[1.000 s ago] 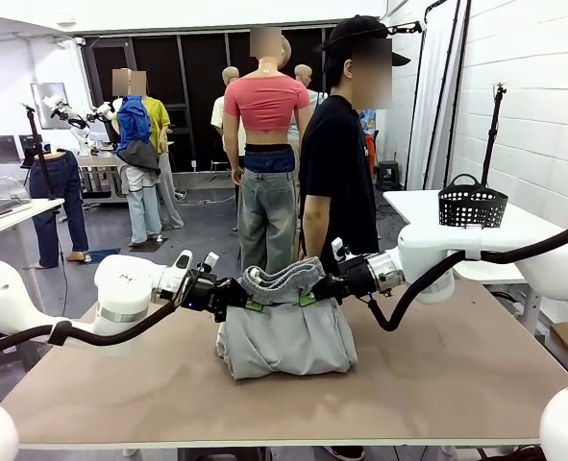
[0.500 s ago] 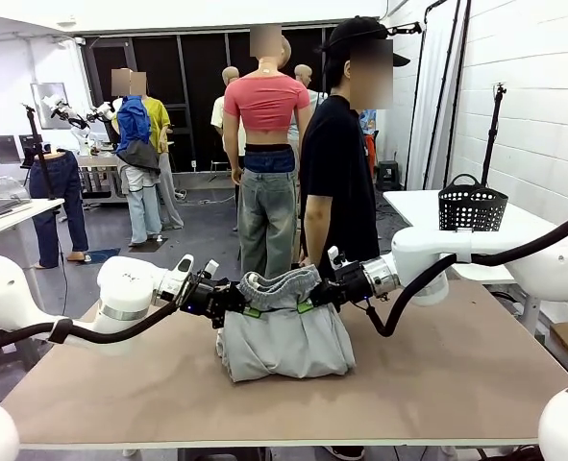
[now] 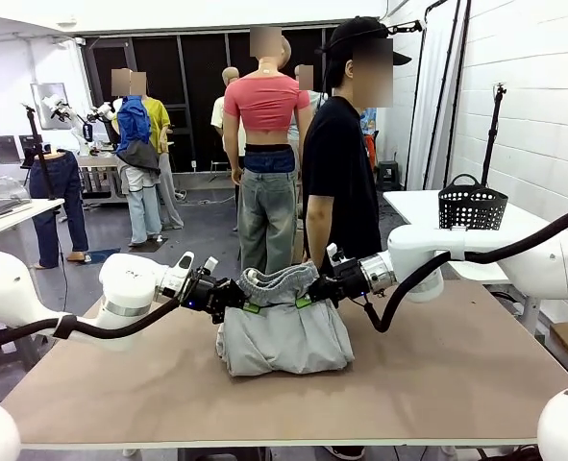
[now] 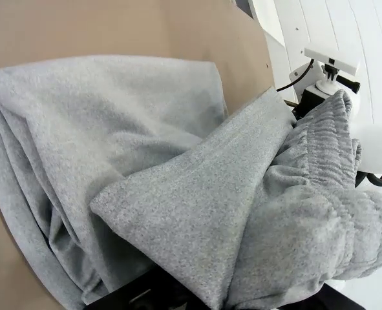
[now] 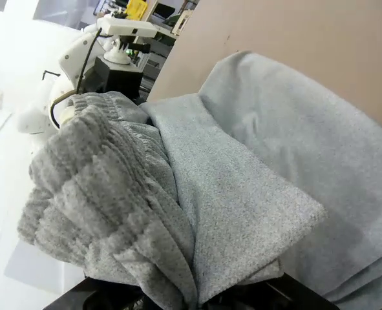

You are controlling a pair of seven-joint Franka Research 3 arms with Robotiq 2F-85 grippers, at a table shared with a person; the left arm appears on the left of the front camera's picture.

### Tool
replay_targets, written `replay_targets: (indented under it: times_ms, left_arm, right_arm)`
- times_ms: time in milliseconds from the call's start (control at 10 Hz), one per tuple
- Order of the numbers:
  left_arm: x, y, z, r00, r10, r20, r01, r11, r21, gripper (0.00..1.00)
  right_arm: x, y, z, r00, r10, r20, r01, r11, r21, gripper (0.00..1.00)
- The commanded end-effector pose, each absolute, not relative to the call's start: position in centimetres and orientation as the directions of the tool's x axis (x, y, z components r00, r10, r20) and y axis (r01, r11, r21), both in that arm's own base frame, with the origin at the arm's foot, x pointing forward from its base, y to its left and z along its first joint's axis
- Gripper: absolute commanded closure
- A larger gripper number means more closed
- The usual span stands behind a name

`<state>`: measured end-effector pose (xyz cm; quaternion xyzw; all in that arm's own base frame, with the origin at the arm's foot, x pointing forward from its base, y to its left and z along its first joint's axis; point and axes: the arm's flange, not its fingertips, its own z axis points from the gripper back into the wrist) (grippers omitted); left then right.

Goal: Fold the training pants.
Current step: Fold the Training pants in half.

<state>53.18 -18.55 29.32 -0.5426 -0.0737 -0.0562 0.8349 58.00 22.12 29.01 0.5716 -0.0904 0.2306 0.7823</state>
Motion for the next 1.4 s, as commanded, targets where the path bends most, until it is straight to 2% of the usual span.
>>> replay_targets:
  times_ms: [0, 800, 900, 1300]
  left_arm:
    - [54.7, -17.8, 28.7, 0.990, 0.003, 0.143, 0.126, 0.461, -0.878, 1.00]
    - [55.7, -17.1, 26.6, 0.997, 0.027, 0.073, 0.052, 0.474, -0.879, 1.00]
    - [55.9, -17.1, 26.7, 0.997, 0.028, 0.069, 0.048, 0.473, -0.880, 0.88]
    - [55.4, -16.4, 26.6, 0.997, 0.048, 0.055, 0.026, 0.474, -0.880, 0.08]
  right_arm:
    - [59.9, 21.4, 28.6, 0.900, 0.234, 0.367, -0.423, 0.274, 0.864, 1.00]
    - [61.7, 20.9, 27.0, 0.931, 0.209, 0.298, -0.354, 0.328, 0.876, 1.00]
    - [62.0, 20.7, 27.0, 0.937, 0.201, 0.285, -0.339, 0.340, 0.877, 0.87]
    - [61.7, 19.6, 27.3, 0.946, 0.167, 0.279, -0.322, 0.374, 0.869, 0.08]
